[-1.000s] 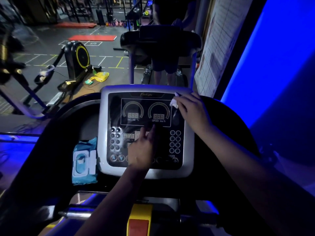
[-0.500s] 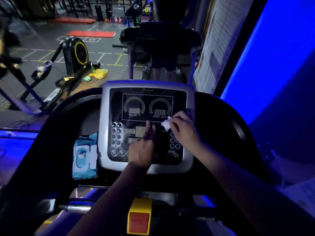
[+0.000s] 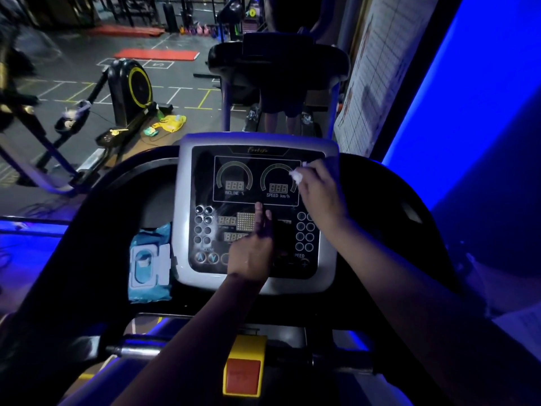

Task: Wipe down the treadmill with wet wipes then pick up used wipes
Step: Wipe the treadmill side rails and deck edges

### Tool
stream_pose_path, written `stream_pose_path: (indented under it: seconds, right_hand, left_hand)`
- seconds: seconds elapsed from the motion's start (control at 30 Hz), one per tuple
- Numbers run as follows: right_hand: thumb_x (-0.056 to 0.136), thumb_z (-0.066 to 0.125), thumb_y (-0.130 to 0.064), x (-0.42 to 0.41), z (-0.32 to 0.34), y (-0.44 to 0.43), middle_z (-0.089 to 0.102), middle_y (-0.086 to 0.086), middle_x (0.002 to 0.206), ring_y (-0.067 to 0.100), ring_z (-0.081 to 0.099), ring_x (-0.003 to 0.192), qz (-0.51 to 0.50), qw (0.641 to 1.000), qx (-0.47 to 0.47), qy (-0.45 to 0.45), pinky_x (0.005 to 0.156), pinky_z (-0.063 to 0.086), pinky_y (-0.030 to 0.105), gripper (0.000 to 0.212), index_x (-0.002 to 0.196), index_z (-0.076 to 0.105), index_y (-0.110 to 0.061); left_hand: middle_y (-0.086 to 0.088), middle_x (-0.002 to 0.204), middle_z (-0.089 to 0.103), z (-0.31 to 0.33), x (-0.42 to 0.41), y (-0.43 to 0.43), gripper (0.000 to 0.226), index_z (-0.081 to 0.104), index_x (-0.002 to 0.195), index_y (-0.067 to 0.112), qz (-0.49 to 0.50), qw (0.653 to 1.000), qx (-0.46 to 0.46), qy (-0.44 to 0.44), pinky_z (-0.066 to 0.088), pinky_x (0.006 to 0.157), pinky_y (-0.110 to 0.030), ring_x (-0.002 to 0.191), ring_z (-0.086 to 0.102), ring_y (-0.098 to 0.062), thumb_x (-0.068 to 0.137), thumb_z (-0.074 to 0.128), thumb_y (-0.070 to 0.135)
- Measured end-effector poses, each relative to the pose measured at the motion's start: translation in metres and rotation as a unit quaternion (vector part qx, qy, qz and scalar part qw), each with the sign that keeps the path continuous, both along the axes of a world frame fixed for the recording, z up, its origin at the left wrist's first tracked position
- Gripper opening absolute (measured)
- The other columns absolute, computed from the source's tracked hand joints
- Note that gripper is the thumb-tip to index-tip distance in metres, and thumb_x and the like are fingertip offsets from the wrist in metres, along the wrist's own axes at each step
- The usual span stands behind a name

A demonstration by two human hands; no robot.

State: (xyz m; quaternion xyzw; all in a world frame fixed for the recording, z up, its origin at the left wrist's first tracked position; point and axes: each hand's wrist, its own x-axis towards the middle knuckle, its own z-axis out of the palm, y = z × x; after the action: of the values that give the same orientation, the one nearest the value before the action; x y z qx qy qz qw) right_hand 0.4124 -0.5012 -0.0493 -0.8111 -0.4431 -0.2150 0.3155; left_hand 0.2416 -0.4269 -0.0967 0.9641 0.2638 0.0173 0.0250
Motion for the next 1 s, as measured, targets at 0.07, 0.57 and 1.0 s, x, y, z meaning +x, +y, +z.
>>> stream_pose_path:
  seconds: [0.07,0.57,1.0]
  right_hand:
    - [0.092,0.049,-0.030,-0.018,-0.012,-0.005,0.065,0.011,0.099,0.032,0.066,0.087,0.058,0.998,-0.023,0.006,0.074,0.058,0.041,0.035,0.095,0.077,-0.010]
    - [0.090,0.069,-0.006,0.015,0.015,-0.009,0.064,0.003,0.098,0.020,0.064,0.085,0.060,0.996,0.037,0.057,0.075,0.051,0.029,0.021,0.108,0.078,-0.012]
    - [0.083,0.078,-0.011,-0.018,-0.006,-0.043,0.070,-0.002,0.096,0.012,0.069,0.084,-0.028,0.972,0.144,0.183,0.077,0.048,0.011,0.018,0.098,0.080,-0.018]
  left_hand:
    - [-0.010,0.170,-0.022,0.000,0.000,0.000,0.087,0.001,0.165,0.014,-0.003,1.000,-0.003,0.002,0.041,0.065,-0.038,0.096,0.074,-0.032,0.104,0.055,0.043]
    - [-0.010,0.167,-0.028,0.000,0.000,-0.001,0.084,-0.003,0.164,0.013,-0.011,1.000,-0.021,0.001,0.040,0.066,-0.038,0.096,0.073,-0.032,0.106,0.056,0.029]
    - [-0.006,0.166,-0.031,0.004,-0.008,-0.001,0.084,-0.005,0.165,0.017,-0.017,0.999,-0.035,-0.007,0.044,0.069,-0.038,0.096,0.072,-0.032,0.105,0.053,0.020]
